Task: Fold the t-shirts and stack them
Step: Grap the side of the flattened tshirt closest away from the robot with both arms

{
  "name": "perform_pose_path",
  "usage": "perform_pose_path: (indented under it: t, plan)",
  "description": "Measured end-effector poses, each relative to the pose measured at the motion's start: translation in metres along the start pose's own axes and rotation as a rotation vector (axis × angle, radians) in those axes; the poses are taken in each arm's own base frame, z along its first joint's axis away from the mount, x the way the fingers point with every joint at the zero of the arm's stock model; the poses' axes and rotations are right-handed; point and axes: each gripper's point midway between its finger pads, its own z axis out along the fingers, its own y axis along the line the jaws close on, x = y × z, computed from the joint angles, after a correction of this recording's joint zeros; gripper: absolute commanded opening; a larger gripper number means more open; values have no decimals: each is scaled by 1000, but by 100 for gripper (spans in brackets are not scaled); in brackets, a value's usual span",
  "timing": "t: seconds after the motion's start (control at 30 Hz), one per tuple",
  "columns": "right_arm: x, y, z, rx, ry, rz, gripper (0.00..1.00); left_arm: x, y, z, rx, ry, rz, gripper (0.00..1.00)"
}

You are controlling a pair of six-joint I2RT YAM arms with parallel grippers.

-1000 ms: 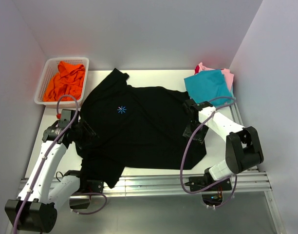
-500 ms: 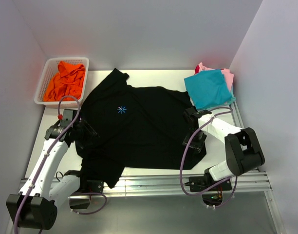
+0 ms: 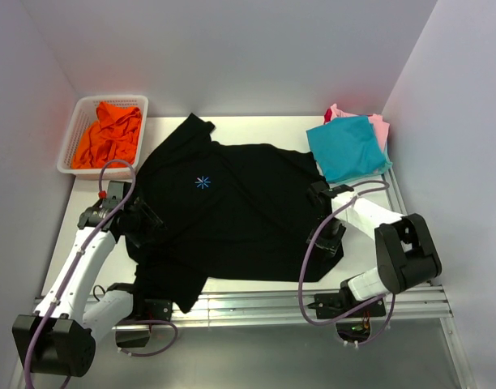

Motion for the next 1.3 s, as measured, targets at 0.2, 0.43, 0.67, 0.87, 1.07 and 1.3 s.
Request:
perform_pose_path:
  t: [0.2, 0.43, 0.67, 0.87, 1.07, 1.3]
  plan:
    - [8, -17, 5, 5, 21, 51, 44, 0, 0, 4, 4, -3, -2, 55]
    - [15, -26, 11, 25, 55, 67, 18, 3, 6, 9, -10, 5, -10, 55]
    - [15, -27, 11, 29, 59, 62, 0, 2, 6, 7, -3, -4, -18, 54]
    - [15, -28, 8, 21, 53, 63, 0, 4, 10, 1, -6, -10, -31, 54]
    - [1, -23, -33, -79, -66, 79, 0, 8, 28, -21, -92, -16, -33, 54]
    - [-11, -19, -78, -225, -185, 113, 0, 22, 47, -34, -148, 17, -30, 54]
